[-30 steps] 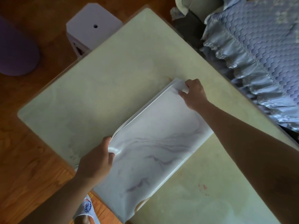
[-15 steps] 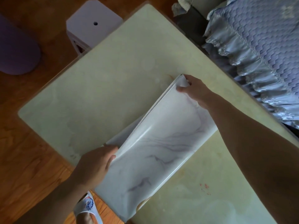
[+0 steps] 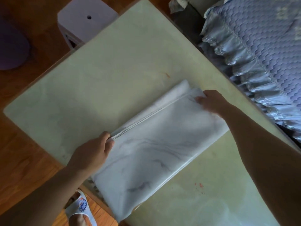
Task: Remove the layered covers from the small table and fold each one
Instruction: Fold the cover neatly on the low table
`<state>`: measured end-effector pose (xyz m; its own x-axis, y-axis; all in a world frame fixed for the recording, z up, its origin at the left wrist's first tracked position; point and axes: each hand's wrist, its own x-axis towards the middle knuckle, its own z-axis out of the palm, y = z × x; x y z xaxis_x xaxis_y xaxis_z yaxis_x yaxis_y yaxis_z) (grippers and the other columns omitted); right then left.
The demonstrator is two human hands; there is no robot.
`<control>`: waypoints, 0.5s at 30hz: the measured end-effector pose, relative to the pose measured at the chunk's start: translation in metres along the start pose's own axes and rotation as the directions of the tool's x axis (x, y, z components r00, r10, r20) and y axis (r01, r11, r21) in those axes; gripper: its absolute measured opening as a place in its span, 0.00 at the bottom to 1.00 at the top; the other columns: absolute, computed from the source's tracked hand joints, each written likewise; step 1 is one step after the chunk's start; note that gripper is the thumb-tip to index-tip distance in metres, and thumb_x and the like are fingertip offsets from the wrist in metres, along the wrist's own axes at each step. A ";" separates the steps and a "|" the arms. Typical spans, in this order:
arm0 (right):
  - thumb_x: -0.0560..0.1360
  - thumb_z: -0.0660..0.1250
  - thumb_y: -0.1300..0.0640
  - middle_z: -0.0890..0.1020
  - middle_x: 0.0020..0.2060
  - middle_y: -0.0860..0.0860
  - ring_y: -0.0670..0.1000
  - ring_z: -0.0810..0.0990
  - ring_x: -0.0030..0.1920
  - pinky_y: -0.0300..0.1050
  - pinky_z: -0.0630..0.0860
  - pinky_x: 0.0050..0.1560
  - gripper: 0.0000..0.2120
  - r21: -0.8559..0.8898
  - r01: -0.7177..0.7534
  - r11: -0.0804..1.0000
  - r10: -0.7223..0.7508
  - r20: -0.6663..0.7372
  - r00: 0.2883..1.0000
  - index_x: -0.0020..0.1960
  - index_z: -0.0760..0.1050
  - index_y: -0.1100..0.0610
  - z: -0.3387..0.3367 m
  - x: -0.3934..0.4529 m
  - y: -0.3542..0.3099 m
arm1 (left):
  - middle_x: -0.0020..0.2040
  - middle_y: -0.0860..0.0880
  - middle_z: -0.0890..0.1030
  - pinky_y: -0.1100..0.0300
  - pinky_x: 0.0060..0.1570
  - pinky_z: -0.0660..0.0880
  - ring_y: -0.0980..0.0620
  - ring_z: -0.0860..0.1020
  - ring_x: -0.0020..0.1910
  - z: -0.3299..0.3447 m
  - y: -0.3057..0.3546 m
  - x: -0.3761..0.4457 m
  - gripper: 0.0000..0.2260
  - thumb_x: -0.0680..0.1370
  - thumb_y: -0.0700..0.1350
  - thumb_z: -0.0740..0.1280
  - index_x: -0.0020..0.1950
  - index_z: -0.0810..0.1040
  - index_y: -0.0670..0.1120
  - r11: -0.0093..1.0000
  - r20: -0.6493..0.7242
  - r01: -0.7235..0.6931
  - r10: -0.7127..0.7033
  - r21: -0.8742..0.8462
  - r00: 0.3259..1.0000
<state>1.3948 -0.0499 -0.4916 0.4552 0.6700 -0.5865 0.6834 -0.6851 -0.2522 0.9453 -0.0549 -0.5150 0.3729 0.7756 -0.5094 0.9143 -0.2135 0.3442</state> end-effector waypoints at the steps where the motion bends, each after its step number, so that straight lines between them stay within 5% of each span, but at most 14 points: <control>1: 0.80 0.65 0.49 0.78 0.39 0.56 0.57 0.77 0.41 0.46 0.66 0.37 0.14 -0.004 0.004 1.000 -0.004 -0.018 1.000 0.44 0.75 0.60 0.003 0.001 0.004 | 0.41 0.43 0.82 0.50 0.38 0.73 0.37 0.82 0.44 0.002 0.003 0.000 0.11 0.84 0.55 0.56 0.54 0.72 0.49 0.998 0.001 0.008 -0.008 0.059 1.000; 5: 0.83 0.60 0.50 0.76 0.40 0.57 0.59 0.76 0.47 0.45 0.64 0.44 0.16 0.061 0.042 0.997 -0.033 -0.135 0.990 0.40 0.67 0.57 0.016 0.002 -0.005 | 0.29 0.44 0.78 0.53 0.27 0.72 0.38 0.79 0.28 0.001 0.006 -0.016 0.14 0.82 0.52 0.54 0.44 0.74 0.47 0.968 -0.091 -0.051 0.075 0.247 0.993; 9: 0.80 0.63 0.47 0.78 0.45 0.58 0.57 0.74 0.44 0.44 0.65 0.43 0.11 0.169 -0.007 0.986 0.041 -0.199 0.979 0.47 0.72 0.55 0.029 0.011 -0.031 | 0.32 0.40 0.75 0.45 0.30 0.73 0.35 0.78 0.31 0.000 -0.002 -0.024 0.15 0.81 0.50 0.55 0.43 0.76 0.45 0.942 -0.175 0.051 0.009 0.331 0.985; 12: 0.78 0.62 0.48 0.81 0.53 0.59 0.60 0.77 0.51 0.45 0.68 0.46 0.13 0.132 -0.076 0.988 0.098 -0.168 0.981 0.54 0.75 0.57 0.031 0.020 -0.042 | 0.35 0.39 0.77 0.43 0.31 0.75 0.34 0.79 0.34 0.003 -0.003 -0.025 0.14 0.80 0.51 0.57 0.49 0.75 0.42 0.959 -0.229 0.074 -0.010 0.273 0.973; 15: 0.80 0.62 0.50 0.79 0.60 0.60 0.62 0.78 0.59 0.48 0.71 0.52 0.17 0.157 -0.073 0.985 0.103 -0.190 0.976 0.66 0.71 0.56 0.035 0.015 -0.045 | 0.40 0.39 0.77 0.44 0.34 0.74 0.36 0.78 0.37 0.008 -0.011 -0.035 0.19 0.81 0.50 0.57 0.64 0.76 0.40 0.941 -0.249 -0.024 0.113 0.336 0.962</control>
<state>1.3516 -0.0188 -0.5160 0.6230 0.6380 -0.4526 0.5504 -0.7687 -0.3259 0.9236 -0.0845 -0.5074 0.4227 0.8697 -0.2550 0.9051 -0.4191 0.0710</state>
